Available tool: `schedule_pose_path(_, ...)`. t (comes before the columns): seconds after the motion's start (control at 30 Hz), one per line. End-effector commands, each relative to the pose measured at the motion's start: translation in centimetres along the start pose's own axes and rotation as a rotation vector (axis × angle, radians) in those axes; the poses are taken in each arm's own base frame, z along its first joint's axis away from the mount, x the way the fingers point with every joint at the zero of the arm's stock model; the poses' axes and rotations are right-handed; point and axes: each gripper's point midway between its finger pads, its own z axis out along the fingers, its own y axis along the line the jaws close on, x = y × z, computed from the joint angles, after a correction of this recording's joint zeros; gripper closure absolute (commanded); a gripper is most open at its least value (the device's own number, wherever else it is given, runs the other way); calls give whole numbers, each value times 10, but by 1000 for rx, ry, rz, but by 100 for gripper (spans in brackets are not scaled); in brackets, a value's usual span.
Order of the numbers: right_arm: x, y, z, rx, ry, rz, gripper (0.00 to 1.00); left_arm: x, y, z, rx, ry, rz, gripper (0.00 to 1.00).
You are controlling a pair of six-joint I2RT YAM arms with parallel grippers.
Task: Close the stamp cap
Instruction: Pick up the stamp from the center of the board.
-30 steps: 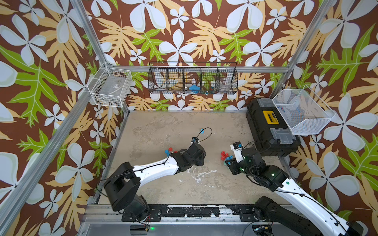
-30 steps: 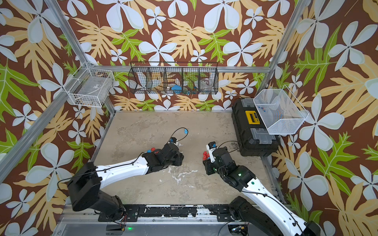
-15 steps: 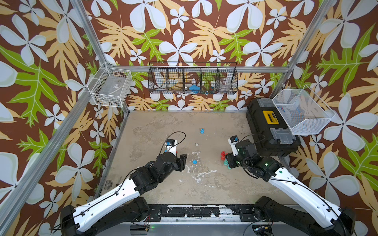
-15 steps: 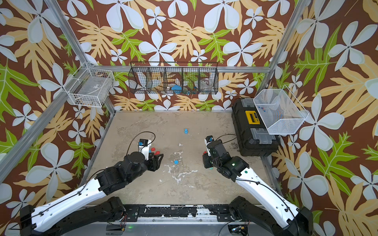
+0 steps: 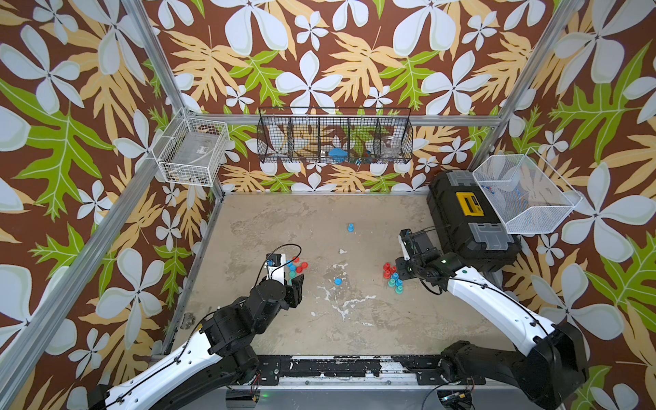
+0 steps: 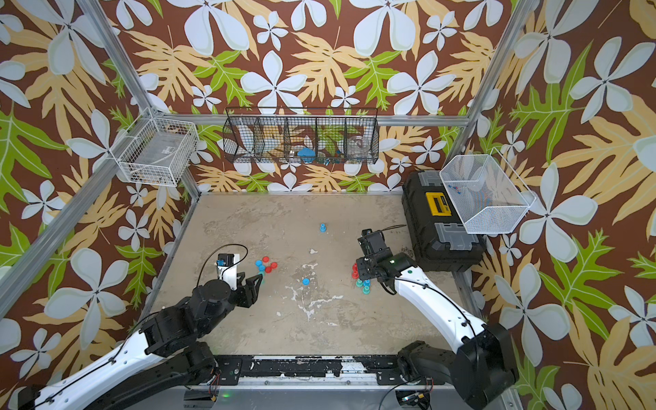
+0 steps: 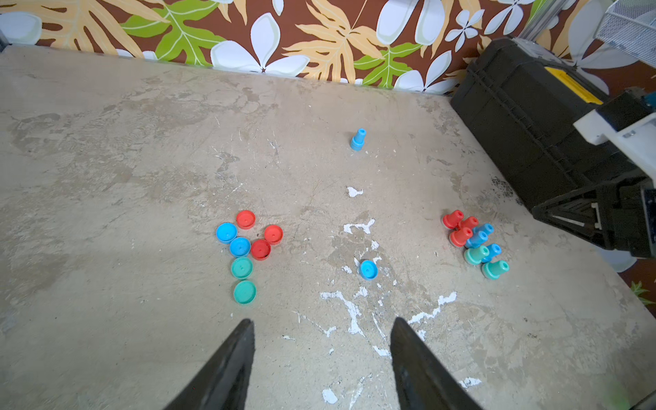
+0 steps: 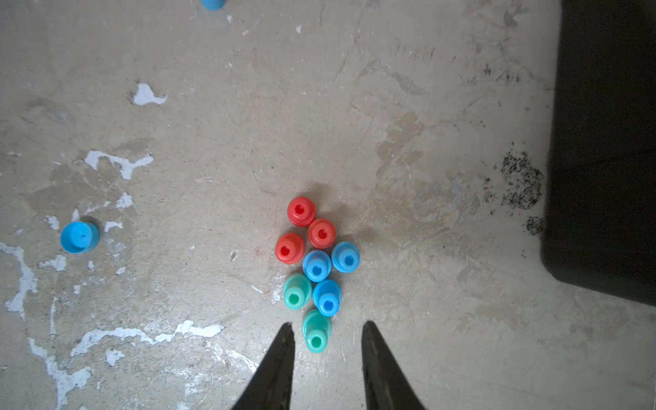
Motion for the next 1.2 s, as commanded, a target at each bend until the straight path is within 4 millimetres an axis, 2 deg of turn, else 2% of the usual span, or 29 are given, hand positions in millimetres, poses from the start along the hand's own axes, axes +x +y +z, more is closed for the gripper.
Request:
schedule_pose_path(0.0,1,-1,13,15,42,-1,65,-3,1,0,-6,-15,1,37)
schedule_pose_path(0.17,5,-6,33,33,108,11,65,-8,3,-7,3,-44,-21,37)
schedule_pose_path(0.57,19,-11,55,8,162,57,65,-10,3,-8,11,-50,-27,37)
schedule_pose_path(0.87,26,-17,64,31,183,63,66,-9,3,-8,8,-49,-26,37)
schedule_pose_path(1.17,24,-20,70,33,178,70,67,-9,3,-8,7,-48,-26,37)
